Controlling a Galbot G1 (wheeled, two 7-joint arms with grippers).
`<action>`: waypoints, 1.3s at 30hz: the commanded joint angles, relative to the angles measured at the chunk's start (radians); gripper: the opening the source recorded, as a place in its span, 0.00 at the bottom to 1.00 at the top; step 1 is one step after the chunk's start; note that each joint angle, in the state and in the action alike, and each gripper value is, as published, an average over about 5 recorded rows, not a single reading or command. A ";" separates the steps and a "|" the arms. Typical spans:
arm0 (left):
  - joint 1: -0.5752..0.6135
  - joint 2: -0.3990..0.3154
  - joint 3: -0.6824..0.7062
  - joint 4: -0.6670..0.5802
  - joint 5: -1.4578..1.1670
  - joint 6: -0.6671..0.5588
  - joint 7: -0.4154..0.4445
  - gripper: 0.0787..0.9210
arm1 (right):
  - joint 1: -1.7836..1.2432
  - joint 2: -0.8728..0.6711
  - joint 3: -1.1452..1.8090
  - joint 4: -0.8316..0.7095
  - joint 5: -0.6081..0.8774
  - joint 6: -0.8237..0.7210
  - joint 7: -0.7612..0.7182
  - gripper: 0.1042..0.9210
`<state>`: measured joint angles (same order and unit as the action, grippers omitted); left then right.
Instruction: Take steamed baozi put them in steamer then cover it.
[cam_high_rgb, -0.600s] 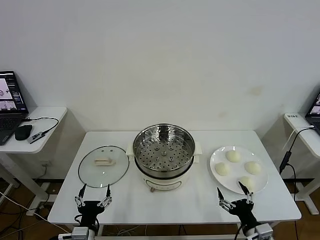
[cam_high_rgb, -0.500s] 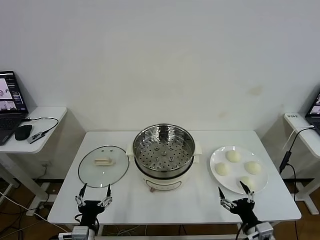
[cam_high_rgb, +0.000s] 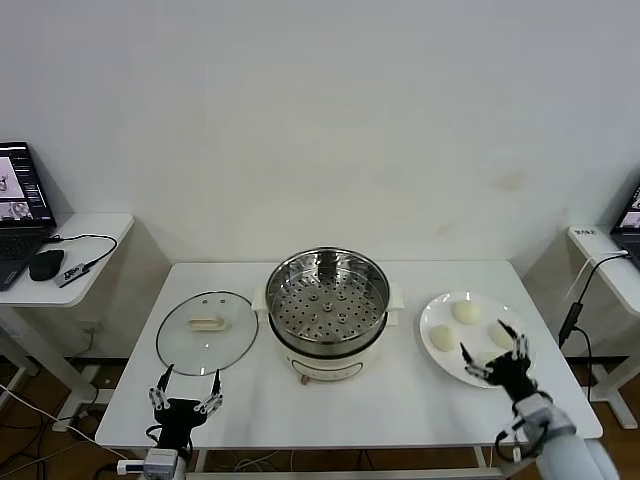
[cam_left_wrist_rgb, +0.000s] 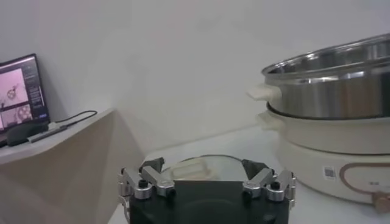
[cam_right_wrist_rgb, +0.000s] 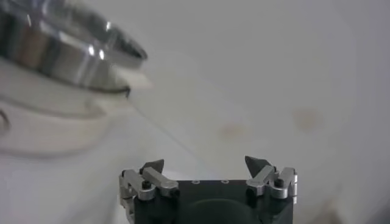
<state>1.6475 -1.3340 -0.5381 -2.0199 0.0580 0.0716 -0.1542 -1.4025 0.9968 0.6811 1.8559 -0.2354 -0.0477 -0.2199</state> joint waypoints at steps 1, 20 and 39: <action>-0.001 0.002 -0.003 0.001 0.019 0.011 0.011 0.88 | 0.312 -0.266 -0.098 -0.219 -0.289 -0.017 -0.197 0.88; -0.012 0.018 -0.030 0.028 0.015 0.016 0.016 0.88 | 1.303 -0.269 -1.009 -0.927 -0.291 0.151 -0.743 0.88; -0.001 0.023 -0.046 0.036 0.017 0.019 0.018 0.88 | 1.393 -0.007 -1.024 -1.306 -0.355 0.220 -0.860 0.88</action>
<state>1.6466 -1.3113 -0.5835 -1.9837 0.0738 0.0904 -0.1373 -0.0991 0.9127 -0.2806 0.7169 -0.5695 0.1459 -1.0108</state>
